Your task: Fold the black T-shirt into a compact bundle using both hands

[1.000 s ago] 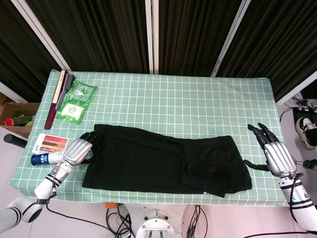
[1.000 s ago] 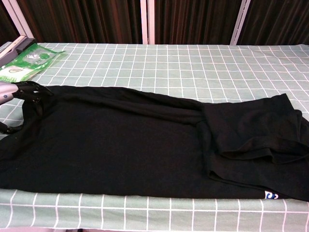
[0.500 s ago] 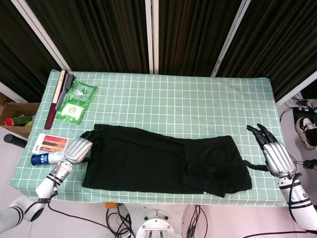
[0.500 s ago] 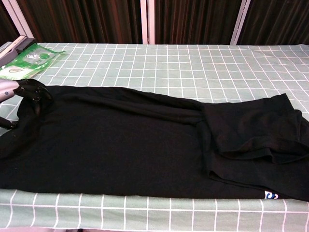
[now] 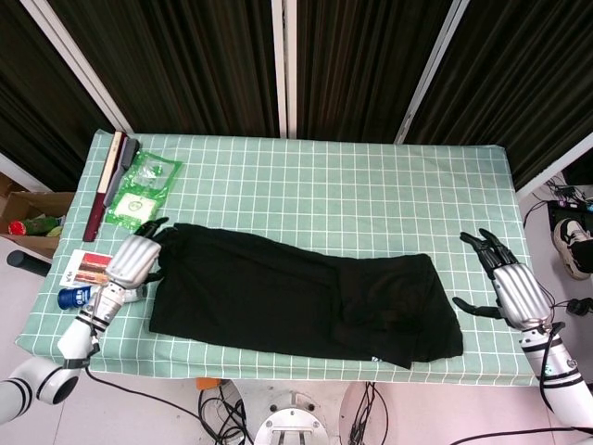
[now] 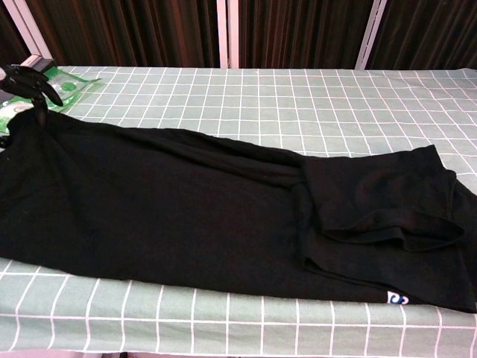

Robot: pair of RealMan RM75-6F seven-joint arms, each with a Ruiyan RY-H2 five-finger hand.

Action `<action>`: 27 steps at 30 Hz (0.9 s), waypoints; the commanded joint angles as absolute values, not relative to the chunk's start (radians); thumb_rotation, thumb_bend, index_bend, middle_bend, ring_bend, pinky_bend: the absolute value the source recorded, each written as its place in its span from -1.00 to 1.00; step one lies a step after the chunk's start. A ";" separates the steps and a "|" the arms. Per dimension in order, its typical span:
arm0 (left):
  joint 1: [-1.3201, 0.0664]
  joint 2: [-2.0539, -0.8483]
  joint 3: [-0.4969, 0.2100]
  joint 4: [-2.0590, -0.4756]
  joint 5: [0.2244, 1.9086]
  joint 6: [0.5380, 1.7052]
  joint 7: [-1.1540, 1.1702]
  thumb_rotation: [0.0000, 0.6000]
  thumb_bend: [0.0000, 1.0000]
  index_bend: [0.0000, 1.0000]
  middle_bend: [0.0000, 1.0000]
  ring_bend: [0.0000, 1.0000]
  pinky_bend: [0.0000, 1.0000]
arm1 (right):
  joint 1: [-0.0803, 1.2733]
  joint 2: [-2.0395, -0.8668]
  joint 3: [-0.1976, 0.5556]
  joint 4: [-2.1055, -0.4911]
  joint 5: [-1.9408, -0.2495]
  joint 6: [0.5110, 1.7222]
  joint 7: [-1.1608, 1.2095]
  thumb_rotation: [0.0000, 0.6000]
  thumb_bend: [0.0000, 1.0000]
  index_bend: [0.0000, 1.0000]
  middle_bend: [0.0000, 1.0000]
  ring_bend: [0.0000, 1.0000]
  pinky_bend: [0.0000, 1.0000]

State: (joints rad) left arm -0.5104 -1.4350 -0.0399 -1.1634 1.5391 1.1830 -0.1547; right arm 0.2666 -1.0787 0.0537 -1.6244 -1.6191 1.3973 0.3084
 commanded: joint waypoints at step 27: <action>-0.536 -1.257 -0.176 -1.455 1.356 1.120 0.002 1.00 0.24 0.27 -0.50 -0.80 -0.67 | 0.260 -1.092 0.062 -1.594 -1.622 1.433 0.354 1.00 -0.86 -0.82 -0.67 -0.97 -0.65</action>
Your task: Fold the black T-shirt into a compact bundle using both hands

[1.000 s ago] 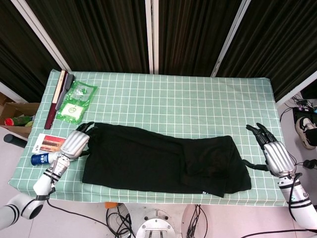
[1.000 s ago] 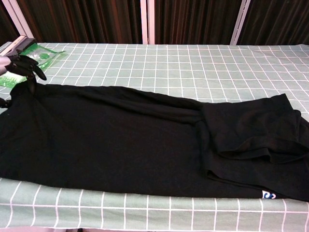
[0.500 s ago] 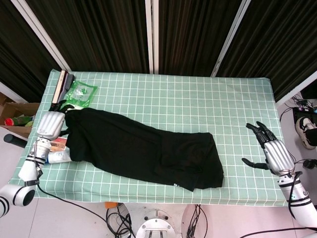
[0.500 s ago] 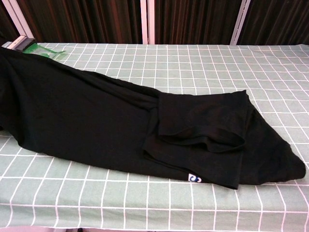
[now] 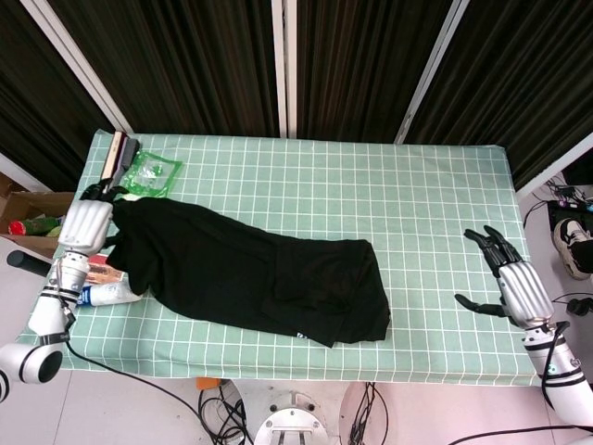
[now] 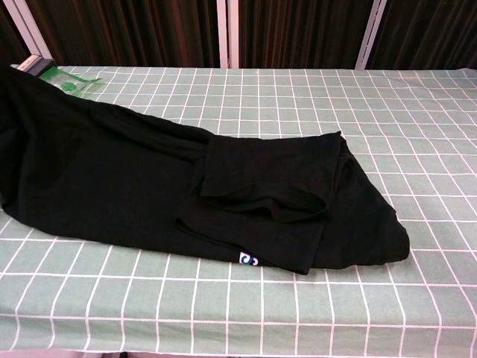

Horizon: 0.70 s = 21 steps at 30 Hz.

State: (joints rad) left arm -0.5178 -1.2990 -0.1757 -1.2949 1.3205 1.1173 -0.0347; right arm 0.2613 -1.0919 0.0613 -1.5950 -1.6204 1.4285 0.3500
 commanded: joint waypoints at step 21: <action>-0.852 -1.459 -0.276 -1.785 1.173 0.914 0.372 1.00 0.28 0.27 -0.50 -0.80 -0.67 | 0.238 -1.091 0.067 -1.548 -1.619 1.478 0.428 1.00 -0.86 -0.81 -0.67 -0.97 -0.65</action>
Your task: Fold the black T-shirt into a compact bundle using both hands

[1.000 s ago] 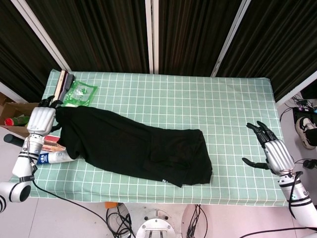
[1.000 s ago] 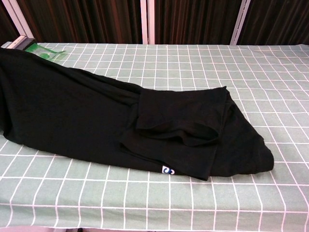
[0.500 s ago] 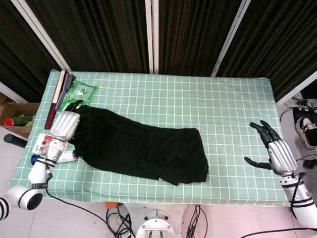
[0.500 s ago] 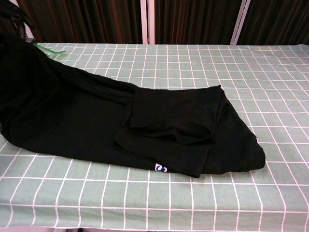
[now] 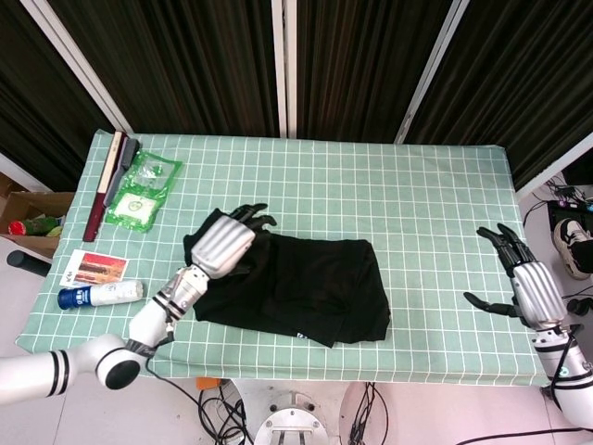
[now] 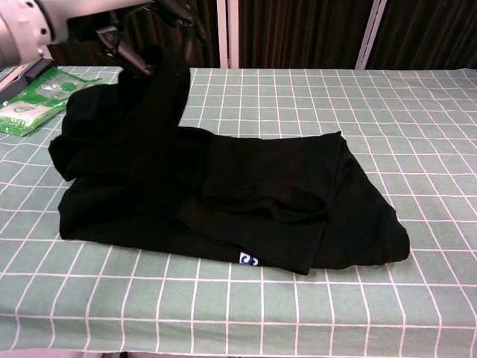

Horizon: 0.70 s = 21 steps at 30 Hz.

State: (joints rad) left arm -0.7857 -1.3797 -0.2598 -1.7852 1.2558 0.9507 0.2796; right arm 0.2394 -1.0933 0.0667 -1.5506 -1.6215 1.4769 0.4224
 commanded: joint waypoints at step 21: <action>-1.184 -1.791 -0.350 -1.628 0.793 0.947 0.753 1.00 0.28 0.27 -0.51 -0.80 -0.68 | 0.231 -1.086 0.065 -1.522 -1.603 1.465 0.462 1.00 -0.86 -0.81 -0.67 -0.97 -0.65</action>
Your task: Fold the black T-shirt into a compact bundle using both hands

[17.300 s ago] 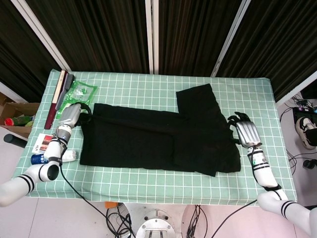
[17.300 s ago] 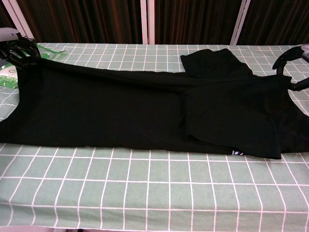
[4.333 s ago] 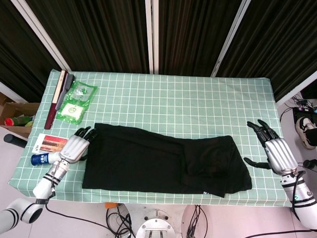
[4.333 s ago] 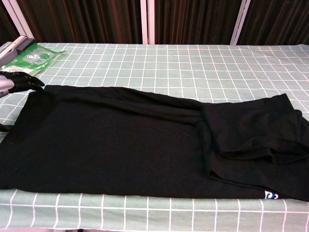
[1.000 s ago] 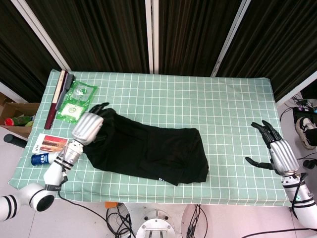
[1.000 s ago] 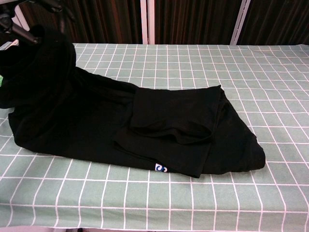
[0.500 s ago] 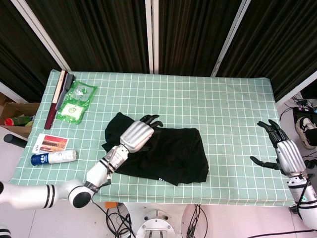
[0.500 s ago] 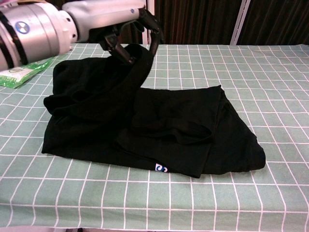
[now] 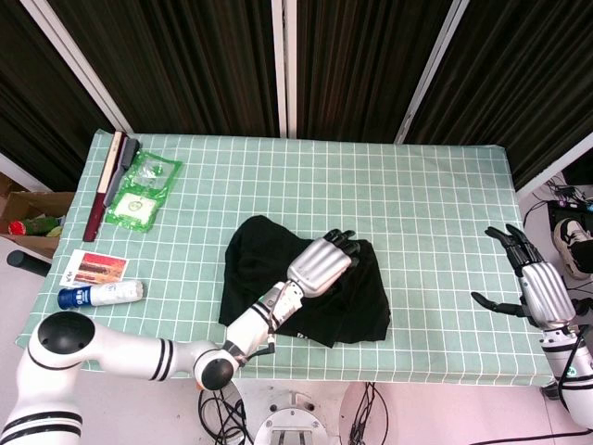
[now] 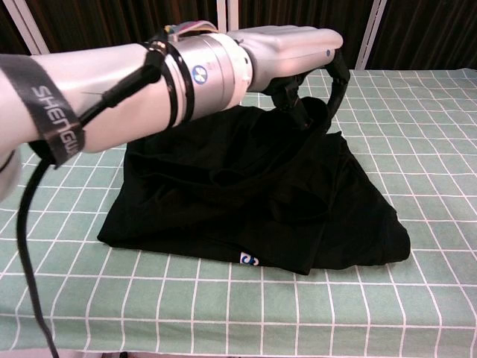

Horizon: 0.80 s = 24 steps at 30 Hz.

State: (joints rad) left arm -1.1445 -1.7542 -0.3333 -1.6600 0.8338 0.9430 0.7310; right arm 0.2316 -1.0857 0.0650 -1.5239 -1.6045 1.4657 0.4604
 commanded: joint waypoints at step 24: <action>-1.119 -1.749 -0.414 -1.618 0.720 0.995 0.491 1.00 -0.72 -0.70 -0.85 -0.89 -0.70 | 0.227 -1.098 0.052 -1.492 -1.633 1.475 0.489 1.00 -0.86 -0.81 -0.67 -0.97 -0.66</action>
